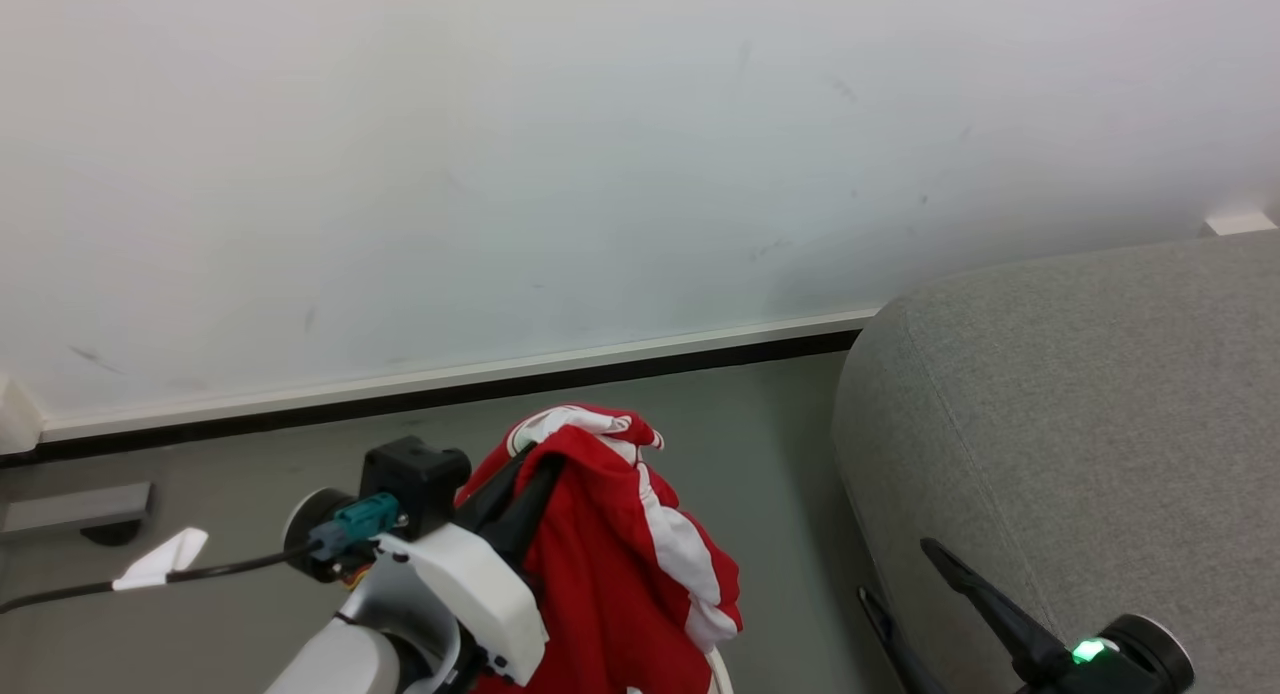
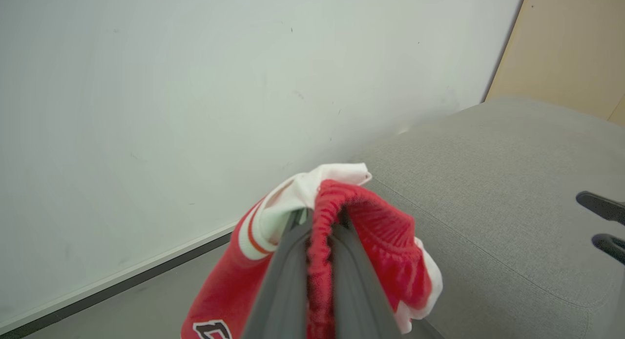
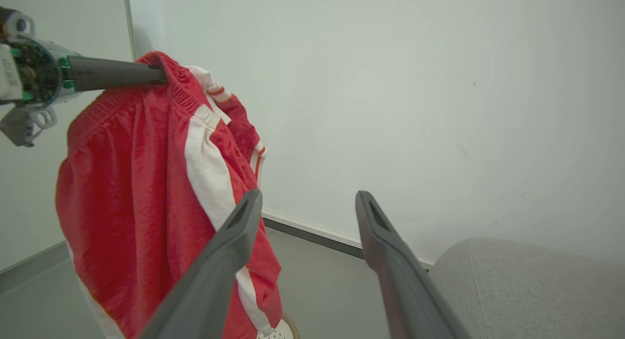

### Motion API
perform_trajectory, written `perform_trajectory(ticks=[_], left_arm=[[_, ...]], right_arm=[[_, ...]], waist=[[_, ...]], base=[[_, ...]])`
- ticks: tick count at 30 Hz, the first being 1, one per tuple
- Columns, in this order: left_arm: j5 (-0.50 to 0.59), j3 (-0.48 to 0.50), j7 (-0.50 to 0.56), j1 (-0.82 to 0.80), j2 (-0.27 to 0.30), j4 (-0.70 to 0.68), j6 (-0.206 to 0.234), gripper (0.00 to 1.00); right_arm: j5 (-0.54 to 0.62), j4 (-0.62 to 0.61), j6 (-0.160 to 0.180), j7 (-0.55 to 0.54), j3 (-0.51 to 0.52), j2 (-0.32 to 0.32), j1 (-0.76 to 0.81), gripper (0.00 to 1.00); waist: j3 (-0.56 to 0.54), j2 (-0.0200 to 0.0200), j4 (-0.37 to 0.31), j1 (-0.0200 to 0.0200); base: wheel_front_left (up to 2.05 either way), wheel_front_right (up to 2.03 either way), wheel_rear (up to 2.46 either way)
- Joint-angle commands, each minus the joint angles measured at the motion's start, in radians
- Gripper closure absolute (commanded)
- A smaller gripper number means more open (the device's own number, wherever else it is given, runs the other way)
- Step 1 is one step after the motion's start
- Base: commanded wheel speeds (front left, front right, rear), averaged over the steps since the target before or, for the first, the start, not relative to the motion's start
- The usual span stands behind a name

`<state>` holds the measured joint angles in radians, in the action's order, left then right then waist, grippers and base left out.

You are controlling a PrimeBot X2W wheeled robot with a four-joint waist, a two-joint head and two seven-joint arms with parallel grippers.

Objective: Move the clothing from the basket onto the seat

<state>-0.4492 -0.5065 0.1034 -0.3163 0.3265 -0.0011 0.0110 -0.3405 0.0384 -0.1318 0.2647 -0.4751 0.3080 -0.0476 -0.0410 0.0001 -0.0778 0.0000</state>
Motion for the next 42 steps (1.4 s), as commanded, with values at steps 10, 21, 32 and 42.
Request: perform_trajectory(ticks=[10, 21, 32, 42], left_arm=[[0.005, -0.018, -0.001, -0.023, -0.008, -0.012, -0.002, 1.00], [0.016, -0.064, 0.015, -0.063, -0.031, -0.035, -0.021, 1.00], [-0.002, -0.098, 0.025, -0.093, -0.059, -0.039, -0.041, 1.00], [0.002, -0.089, 0.008, -0.073, -0.039, 0.008, -0.023, 1.00]], right_arm=[[-0.071, 0.143, 0.002, 0.000, -0.264, 0.061, -0.227, 0.00], [-0.087, 0.419, 0.002, 0.000, -0.439, -0.058, -0.459, 0.00], [-0.191, 0.625, 0.002, 0.000, -0.502, -0.196, -0.563, 0.67], [-0.275, 0.585, 0.002, 0.000, -0.495, -0.177, -0.576, 1.00]], waist=[[0.005, -0.0001, 0.020, 0.0000], [0.021, -0.0001, 0.050, 0.0000], [0.018, -0.0001, 0.081, 0.0000], [0.023, -0.0001, 0.077, 0.0000]], base=[[0.00, 0.00, 0.00], [0.00, 0.00, 0.00], [0.00, 0.00, 0.00], [0.00, 0.00, 0.00]])
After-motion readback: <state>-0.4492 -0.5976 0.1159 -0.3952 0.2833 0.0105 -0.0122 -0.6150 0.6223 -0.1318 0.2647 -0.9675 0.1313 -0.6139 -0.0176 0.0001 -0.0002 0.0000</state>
